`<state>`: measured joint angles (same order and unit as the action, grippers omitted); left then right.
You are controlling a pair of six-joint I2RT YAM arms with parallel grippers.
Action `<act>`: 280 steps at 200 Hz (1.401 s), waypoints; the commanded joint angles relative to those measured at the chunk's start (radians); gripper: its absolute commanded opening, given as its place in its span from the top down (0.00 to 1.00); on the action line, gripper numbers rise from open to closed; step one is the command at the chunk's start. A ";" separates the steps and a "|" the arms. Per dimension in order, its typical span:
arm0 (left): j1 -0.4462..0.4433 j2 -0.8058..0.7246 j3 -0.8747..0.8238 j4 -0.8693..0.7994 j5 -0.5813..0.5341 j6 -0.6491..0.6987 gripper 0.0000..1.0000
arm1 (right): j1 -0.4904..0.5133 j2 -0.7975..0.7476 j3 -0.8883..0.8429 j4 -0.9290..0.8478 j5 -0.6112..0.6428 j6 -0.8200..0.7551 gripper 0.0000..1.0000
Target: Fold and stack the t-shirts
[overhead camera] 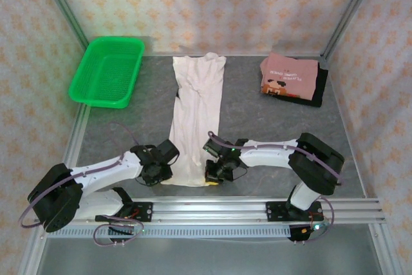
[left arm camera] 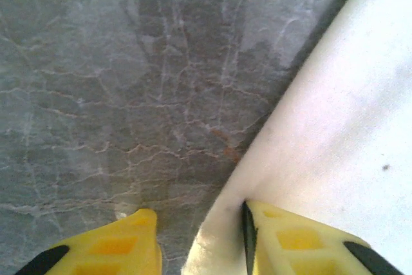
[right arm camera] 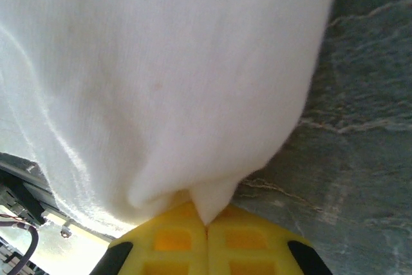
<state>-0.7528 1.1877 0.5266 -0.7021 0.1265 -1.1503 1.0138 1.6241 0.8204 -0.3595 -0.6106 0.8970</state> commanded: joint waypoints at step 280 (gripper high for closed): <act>0.497 0.390 0.728 0.139 0.180 0.404 1.00 | -0.471 0.383 0.954 -0.659 0.116 -0.491 1.00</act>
<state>-0.2932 1.4662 1.1469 -0.5701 0.2619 -0.8528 0.5743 1.9251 1.6512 -0.8879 -0.5610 0.4927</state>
